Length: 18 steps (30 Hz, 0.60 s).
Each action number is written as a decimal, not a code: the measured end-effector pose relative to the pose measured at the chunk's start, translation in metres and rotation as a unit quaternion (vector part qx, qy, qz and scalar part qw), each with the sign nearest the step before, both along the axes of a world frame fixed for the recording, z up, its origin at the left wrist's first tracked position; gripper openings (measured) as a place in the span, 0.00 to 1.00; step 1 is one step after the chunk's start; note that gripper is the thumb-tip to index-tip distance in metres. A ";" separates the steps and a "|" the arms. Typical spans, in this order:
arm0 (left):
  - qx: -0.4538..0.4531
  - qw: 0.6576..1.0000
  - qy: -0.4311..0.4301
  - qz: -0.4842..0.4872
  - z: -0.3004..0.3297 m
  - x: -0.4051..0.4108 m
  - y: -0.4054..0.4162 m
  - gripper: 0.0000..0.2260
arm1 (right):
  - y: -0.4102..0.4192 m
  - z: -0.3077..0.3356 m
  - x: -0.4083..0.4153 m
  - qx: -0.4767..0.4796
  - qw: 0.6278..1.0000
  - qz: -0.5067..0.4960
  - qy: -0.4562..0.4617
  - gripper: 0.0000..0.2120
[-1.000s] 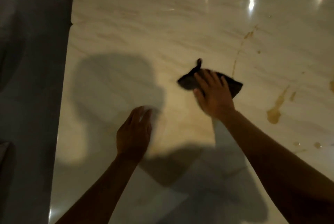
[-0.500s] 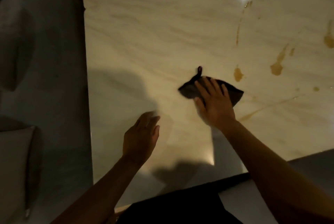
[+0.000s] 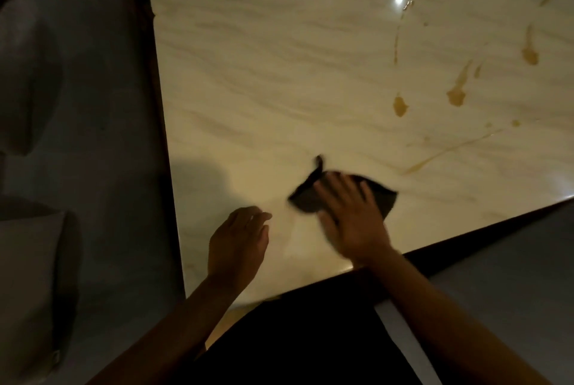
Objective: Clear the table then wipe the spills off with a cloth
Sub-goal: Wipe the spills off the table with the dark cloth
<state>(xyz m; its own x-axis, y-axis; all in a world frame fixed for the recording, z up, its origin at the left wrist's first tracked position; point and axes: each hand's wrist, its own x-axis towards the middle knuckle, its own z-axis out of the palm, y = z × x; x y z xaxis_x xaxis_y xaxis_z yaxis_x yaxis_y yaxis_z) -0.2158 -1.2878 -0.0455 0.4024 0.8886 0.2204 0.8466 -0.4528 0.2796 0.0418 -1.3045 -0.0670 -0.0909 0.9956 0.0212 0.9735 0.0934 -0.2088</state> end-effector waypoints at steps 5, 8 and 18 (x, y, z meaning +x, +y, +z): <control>-0.031 0.999 0.008 -0.007 -0.001 0.018 0.005 0.11 | 0.011 0.006 0.007 -0.017 0.985 -0.170 0.013 0.28; -0.052 0.999 0.009 -0.016 -0.006 0.029 0.012 0.14 | -0.030 0.007 -0.024 -0.014 0.995 -0.100 0.013 0.28; -0.020 0.995 0.015 -0.093 -0.014 0.058 0.035 0.17 | 0.015 0.006 0.095 -0.026 0.985 -0.172 -0.005 0.29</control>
<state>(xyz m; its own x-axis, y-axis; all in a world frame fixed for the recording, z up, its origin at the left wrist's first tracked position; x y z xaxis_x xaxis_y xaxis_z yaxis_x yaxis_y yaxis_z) -0.1578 -1.2528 -0.0596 0.5665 0.8060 0.1716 0.7574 -0.5913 0.2769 0.1364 -1.2895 -0.0613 0.2521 0.9672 -0.0307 0.9477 -0.2531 -0.1944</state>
